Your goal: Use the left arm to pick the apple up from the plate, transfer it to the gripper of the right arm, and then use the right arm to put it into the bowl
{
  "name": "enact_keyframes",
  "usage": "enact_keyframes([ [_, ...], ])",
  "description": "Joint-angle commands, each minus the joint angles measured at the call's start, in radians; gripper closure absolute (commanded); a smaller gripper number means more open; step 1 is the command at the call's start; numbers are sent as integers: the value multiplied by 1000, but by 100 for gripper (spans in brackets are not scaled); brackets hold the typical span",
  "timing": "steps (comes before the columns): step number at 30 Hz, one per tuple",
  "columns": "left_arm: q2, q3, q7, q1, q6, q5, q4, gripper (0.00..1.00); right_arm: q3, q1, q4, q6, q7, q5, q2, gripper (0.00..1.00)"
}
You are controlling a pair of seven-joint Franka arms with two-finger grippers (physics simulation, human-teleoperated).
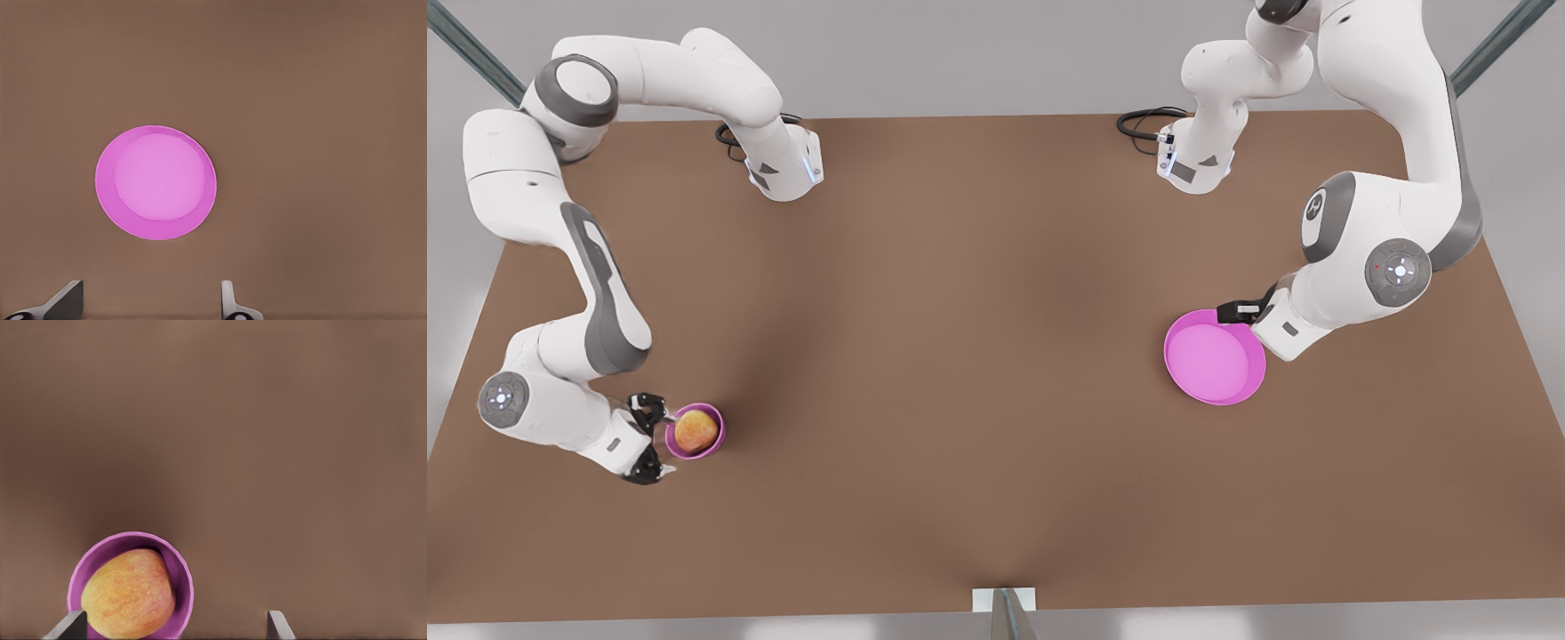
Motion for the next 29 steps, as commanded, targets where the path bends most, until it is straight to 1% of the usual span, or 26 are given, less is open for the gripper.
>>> enact_keyframes([
  [1,-2,0,6,0,-8,-1,2,0,54,3,49,-162,206,-4,-13,0],
  [3,-5,0,9,3,-26,10,25,0,60,97,153,-239,562,-52,-31,0],
  [4,-4,0,9,5,-26,11,37,0,48,117,169,-311,831,-81,-31,0],
  [5,-5,0,9,5,-27,11,37,0,25,117,158,-421,1092,-122,-25,0],
  [6,-5,0,9,5,-28,11,37,0,17,155,129,-518,1224,-199,-25,0],
  [7,-5,2,9,11,-28,10,37,0,4,196,115,-586,1247,-277,-5,0],
  [8,-5,0,29,29,-28,8,37,0,-62,270,138,-632,1255,-285,-10,0],
  [9,-5,2,78,43,-28,10,37,0,-88,346,276,-723,1281,-231,-17,0],
  [10,-7,2,96,57,-26,10,37,0,-208,491,423,-823,1345,-182,-53,0],
  [11,-7,2,96,57,-26,11,37,0,-217,489,442,-816,1373,-130,-73,0],
  [12,-7,-1,96,57,-26,11,37,0,-254,498,453,-816,1494,-50,-129,0],
  [13,-7,-3,96,57,-28,11,37,0,-415,557,431,-807,1531,109,-230,0],
  [14,-10,-1,98,57,-29,11,37,0,-634,618,321,-702,1523,295,-361,0],
  [15,-10,0,98,59,-29,10,37,0,-800,693,149,-580,1531,420,-509,0],
  [16,-10,0,98,66,-29,10,37,0,-848,721,72,-546,1532,450,-595,0],
  [17,-10,0,98,65,-29,10,37,0,-880,729,61,-547,1534,482,-628,0],
  [18,-10,-1,98,65,-29,11,37,0,-955,790,23,-547,1540,502,-677,0],
  [19,-10,-1,98,65,-28,13,37,0,-969,801,11,-552,1601,525,-703,0],
  [21,-10,2,98,74,-29,13,48,0,-969,796,-23,-549,1621,548,-728,0],
  [29,-12,-1,98,74,-49,11,49,0,-969,795,-26,-547,1620,550,-726,0],
])
